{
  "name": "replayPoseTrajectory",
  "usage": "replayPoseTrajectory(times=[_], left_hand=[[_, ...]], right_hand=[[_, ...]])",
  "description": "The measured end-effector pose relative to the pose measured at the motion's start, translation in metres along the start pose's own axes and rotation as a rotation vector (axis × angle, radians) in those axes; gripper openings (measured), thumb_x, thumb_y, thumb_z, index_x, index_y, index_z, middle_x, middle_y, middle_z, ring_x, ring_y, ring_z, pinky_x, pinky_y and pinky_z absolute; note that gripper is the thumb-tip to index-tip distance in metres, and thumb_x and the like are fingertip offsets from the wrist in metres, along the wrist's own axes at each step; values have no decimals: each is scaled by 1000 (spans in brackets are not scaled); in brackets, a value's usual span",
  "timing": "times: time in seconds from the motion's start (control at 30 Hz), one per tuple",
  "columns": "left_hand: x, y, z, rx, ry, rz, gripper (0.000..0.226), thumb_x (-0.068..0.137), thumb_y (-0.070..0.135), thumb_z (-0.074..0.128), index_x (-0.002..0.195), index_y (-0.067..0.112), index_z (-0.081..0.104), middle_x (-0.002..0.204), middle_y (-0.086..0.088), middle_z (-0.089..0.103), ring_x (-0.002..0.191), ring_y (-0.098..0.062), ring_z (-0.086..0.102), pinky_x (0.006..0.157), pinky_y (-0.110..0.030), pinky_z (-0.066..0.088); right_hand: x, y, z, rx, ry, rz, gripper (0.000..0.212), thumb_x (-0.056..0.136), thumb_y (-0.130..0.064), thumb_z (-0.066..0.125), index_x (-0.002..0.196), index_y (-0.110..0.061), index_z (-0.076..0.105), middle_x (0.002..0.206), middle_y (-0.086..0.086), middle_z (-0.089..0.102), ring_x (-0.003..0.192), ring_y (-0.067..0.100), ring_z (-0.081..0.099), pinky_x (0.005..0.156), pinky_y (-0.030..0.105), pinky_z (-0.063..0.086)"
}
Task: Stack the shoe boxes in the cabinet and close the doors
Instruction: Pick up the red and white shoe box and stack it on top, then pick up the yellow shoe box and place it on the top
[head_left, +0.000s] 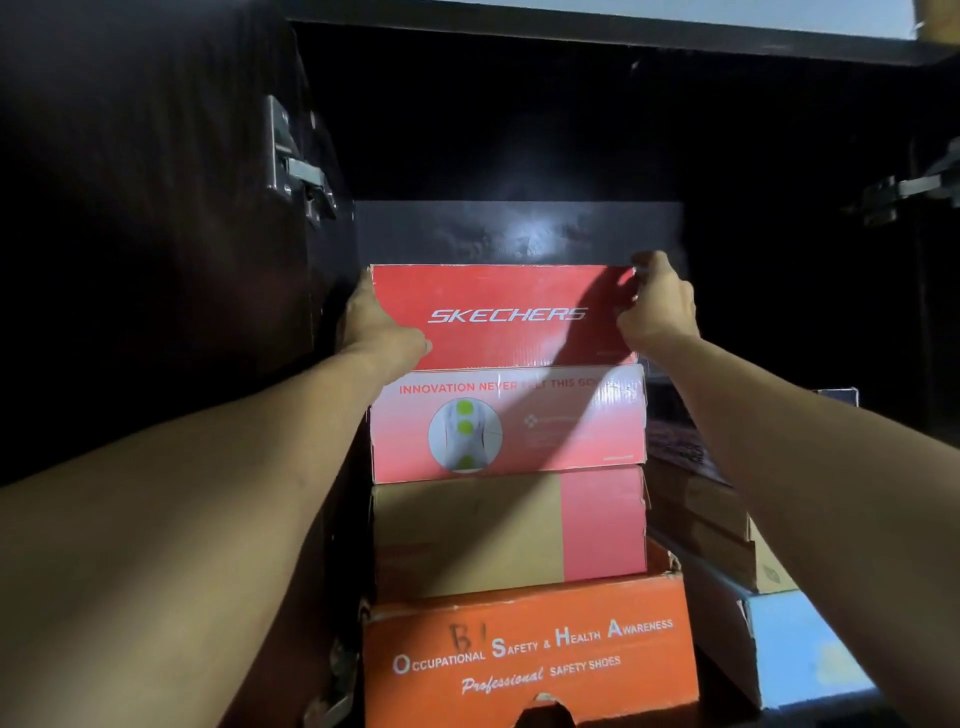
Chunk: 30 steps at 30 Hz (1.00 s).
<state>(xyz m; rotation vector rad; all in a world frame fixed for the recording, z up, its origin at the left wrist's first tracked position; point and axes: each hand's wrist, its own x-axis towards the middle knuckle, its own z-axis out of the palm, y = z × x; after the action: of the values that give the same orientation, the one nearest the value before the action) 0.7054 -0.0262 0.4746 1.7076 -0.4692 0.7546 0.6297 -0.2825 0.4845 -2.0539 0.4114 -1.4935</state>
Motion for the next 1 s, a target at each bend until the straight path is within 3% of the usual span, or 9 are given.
replayPoseTrajectory(times=[0.1,0.2,0.27,0.37,0.5,0.63,0.77,0.87,1.0], left_hand=[[-3,3,4,92,-18,-12,88,60,12,82,138,23,41,135,-6,52,119,-26,55,98,-35,49],[-18,11,12,460,25,63,100,66,19,78,150,16,23,161,-13,12,142,-35,25,116,-48,25],[-35,20,19,579,48,212,86,70,17,74,144,10,31,159,-15,17,139,-37,26,117,-47,19],[-61,33,38,586,-33,331,61,70,16,69,127,7,49,139,-17,45,127,-37,41,109,-44,33],[-104,54,74,519,-387,206,60,75,25,72,129,12,51,132,-14,55,121,-35,52,96,-41,47],[-157,71,112,454,-862,231,29,77,27,75,98,9,63,104,-9,63,92,-27,59,73,-28,45],[-222,80,160,354,-1128,234,50,66,34,87,103,11,62,108,-6,64,96,-26,63,82,-36,55],[-283,89,188,333,-1312,255,62,68,42,84,119,14,62,116,-3,60,104,-26,59,88,-41,56],[-374,98,217,254,-1533,281,60,68,43,83,118,18,63,108,-5,68,102,-20,64,87,-40,54]], right_hand=[[-5,5,-1,-20,-43,-22,53,82,-1,57,130,-19,45,113,11,65,107,32,59,87,33,47],[-13,9,-9,-60,-102,-29,53,81,-6,63,130,-17,45,112,10,65,105,33,60,84,32,46],[-21,12,-21,-82,-132,-40,58,81,-11,69,133,-17,45,116,11,63,109,32,59,88,34,47],[-33,22,-46,-135,-172,-68,60,79,-19,75,133,-15,50,121,11,63,113,30,59,97,34,48],[-59,46,-96,-237,-263,-37,46,75,-24,81,116,-13,64,107,8,69,101,24,65,93,37,53],[-98,75,-164,-397,-360,42,37,75,-24,82,107,-11,69,94,8,73,88,20,67,87,33,55],[-145,110,-237,-556,-448,182,34,72,-28,83,101,-14,72,92,4,71,64,23,68,70,37,61],[-188,139,-290,-639,-483,305,35,73,-29,83,102,-16,71,95,3,70,68,25,70,65,36,62],[-250,179,-352,-739,-526,490,37,70,-32,84,102,-18,71,93,2,72,72,29,72,67,36,62]])
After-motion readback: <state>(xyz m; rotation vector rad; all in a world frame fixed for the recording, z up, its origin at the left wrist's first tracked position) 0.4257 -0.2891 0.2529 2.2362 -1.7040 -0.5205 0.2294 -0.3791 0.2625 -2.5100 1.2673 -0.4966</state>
